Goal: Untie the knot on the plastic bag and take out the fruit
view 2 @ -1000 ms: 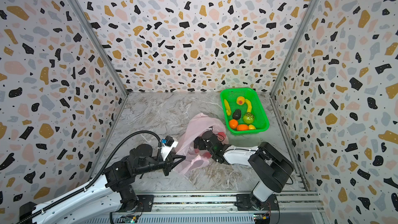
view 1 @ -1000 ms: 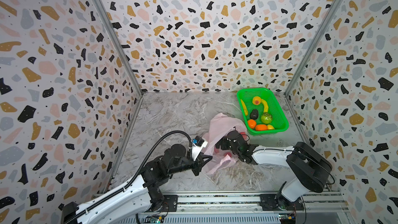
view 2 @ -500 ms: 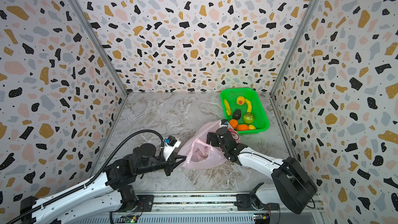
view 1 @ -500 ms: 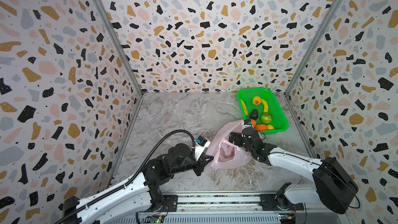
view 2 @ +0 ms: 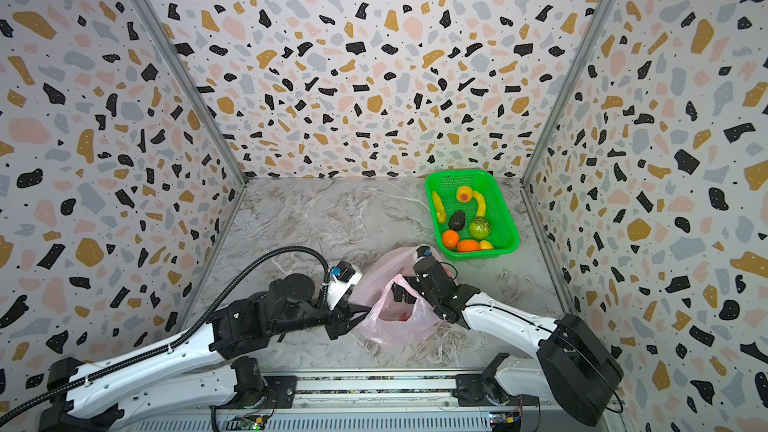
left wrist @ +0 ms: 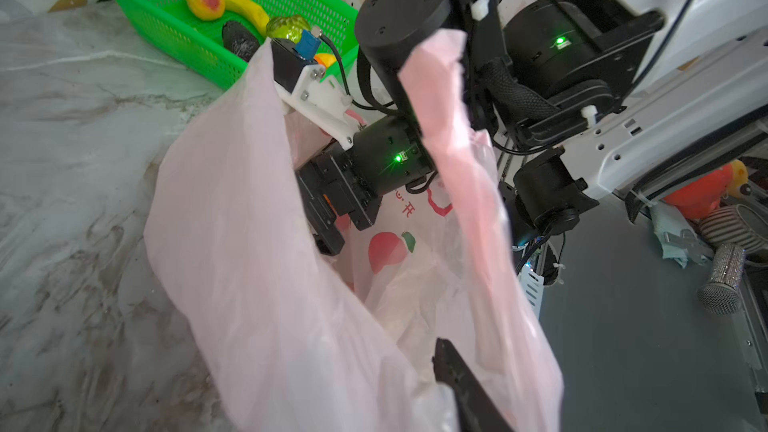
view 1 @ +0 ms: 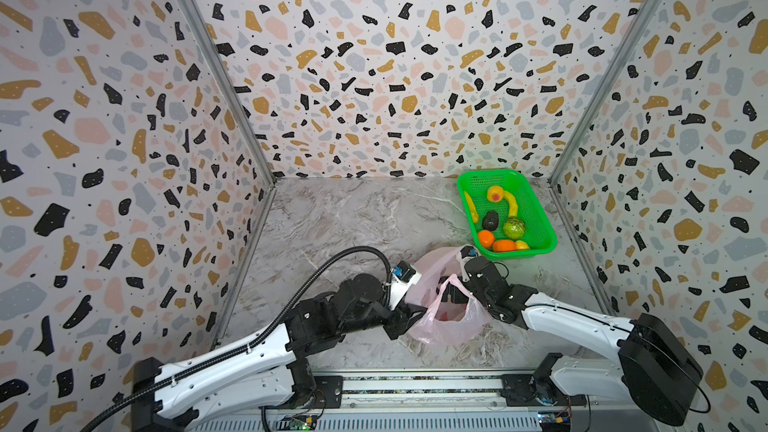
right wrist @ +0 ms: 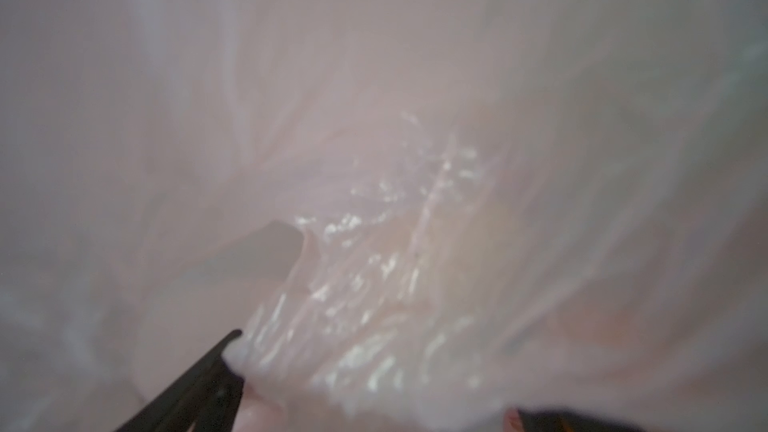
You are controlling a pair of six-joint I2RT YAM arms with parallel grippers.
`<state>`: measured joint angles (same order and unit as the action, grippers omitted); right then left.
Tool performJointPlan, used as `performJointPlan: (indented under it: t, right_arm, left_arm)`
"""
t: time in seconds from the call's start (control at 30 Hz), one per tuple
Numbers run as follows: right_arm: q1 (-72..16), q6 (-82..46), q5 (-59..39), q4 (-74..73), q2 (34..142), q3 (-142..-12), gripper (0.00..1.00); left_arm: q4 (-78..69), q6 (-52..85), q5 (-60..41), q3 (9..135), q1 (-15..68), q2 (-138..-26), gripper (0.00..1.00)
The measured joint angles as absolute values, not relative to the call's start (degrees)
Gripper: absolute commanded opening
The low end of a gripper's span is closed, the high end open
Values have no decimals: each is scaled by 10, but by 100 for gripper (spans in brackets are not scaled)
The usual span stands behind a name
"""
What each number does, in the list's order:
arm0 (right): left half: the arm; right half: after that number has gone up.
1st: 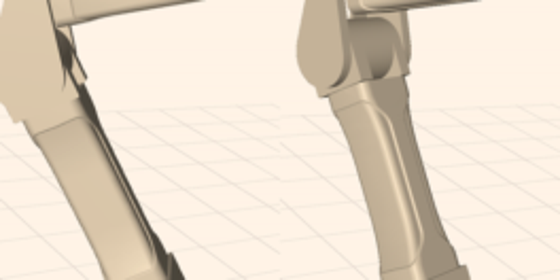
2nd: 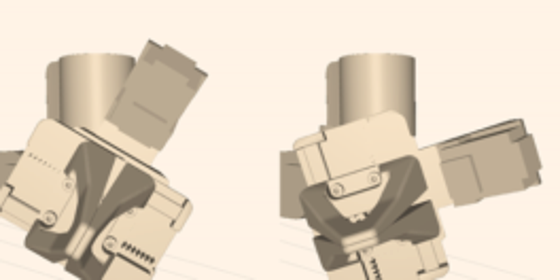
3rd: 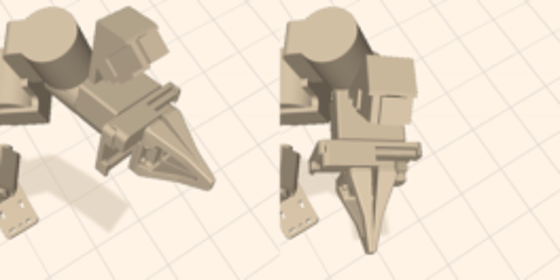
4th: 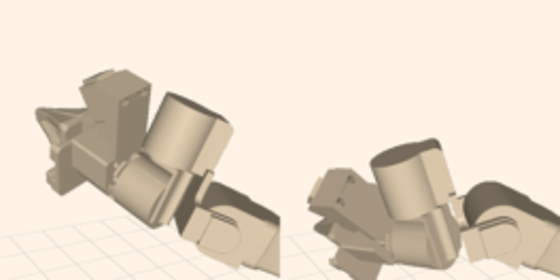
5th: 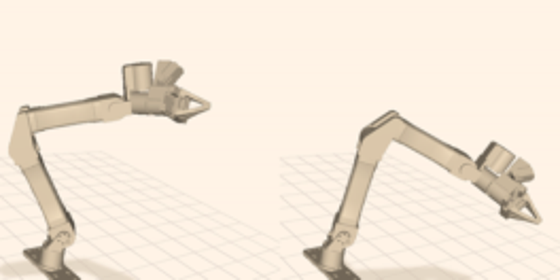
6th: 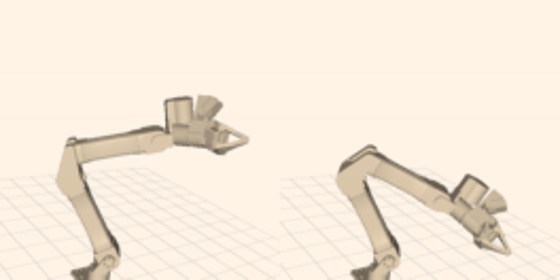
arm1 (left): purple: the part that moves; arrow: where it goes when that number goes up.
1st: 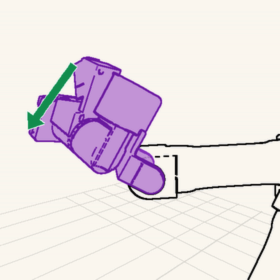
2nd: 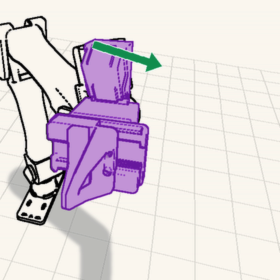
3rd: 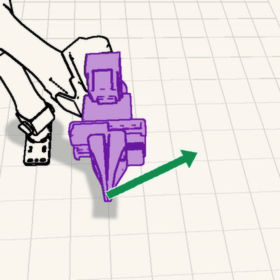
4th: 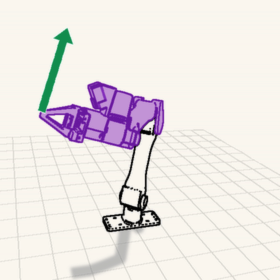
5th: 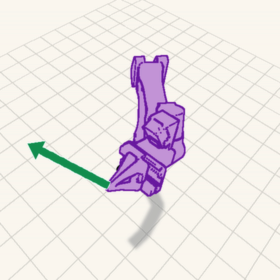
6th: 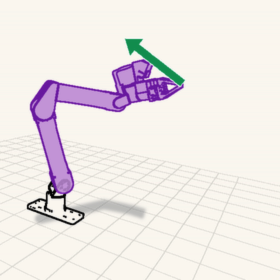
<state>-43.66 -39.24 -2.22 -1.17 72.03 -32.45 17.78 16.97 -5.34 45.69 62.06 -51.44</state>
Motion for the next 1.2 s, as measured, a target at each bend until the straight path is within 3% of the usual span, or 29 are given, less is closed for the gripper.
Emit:
performJointPlan:
  t: [0.1, 0.3, 0.6, 0.93, 1.2]
  right_arm:
    - [-445, -380, -32, -10, 729, -322, 99]
    - [-453, -354, -37, -8, 703, -304, 99]
    - [-459, -311, -34, 8, 681, -304, 99]
    - [-472, -272, -51, 31, 702, -305, 100]
    - [-478, -263, -47, 41, 660, -300, 100]
  left_arm:
    - [199, 156, -41, 488, 609, -521, 79]
    - [219, 134, -53, 585, 551, -557, 82]
    - [274, 96, -113, 665, 550, -676, 98]
    - [375, 36, -14, 785, 549, -692, 99]
    - [411, -18, -30, 803, 549, -784, 98]
